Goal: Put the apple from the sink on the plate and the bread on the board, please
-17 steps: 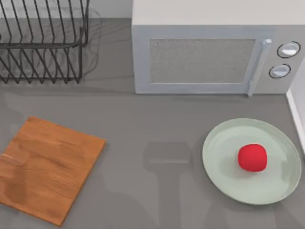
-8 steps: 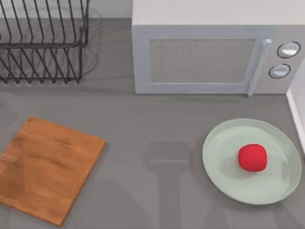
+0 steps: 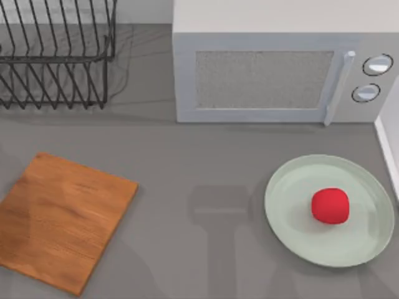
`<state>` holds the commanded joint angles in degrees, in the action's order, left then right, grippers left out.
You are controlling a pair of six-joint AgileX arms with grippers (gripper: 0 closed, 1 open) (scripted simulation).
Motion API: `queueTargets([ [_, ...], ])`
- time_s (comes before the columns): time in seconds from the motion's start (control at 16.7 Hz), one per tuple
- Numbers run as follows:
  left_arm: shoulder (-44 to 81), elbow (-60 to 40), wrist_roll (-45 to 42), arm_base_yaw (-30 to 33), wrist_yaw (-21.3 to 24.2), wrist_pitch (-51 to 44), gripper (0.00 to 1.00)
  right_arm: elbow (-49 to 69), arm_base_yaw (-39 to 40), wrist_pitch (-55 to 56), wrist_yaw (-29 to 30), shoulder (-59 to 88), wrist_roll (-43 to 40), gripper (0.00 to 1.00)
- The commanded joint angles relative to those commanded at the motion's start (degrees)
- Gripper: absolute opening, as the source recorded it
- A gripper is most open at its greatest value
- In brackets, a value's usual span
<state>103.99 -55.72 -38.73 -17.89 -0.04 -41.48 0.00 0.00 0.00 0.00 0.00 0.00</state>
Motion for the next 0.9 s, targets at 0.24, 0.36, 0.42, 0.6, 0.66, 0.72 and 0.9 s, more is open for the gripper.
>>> queueTargets([
  [0.24,0.58,0.68,-0.03,-0.03,0.00,1.03,1.00,0.00,0.00,0.00,0.00,0.00,0.00,1.00],
  [0.36,0.58,0.68,-0.03,-0.03,0.00,1.03,0.92,0.00,0.00,0.00,0.00,0.00,0.00,1.00],
  [0.42,0.58,0.68,-0.03,-0.03,0.00,1.03,0.85,0.00,0.00,0.00,0.00,0.00,0.00,1.00],
  [0.6,0.58,0.68,-0.03,-0.03,0.00,1.03,0.62,0.00,0.00,0.00,0.00,0.00,0.00,1.00],
  [0.66,0.58,0.68,-0.03,-0.03,0.00,1.03,0.55,0.00,0.00,0.00,0.00,0.00,0.00,1.00],
  [0.72,0.58,0.68,-0.03,-0.03,0.00,1.03,0.47,0.00,0.00,0.00,0.00,0.00,0.00,1.00],
  [0.9,0.58,0.68,-0.03,-0.03,0.00,1.03,0.25,0.00,0.00,0.00,0.00,0.00,0.00,1.00],
])
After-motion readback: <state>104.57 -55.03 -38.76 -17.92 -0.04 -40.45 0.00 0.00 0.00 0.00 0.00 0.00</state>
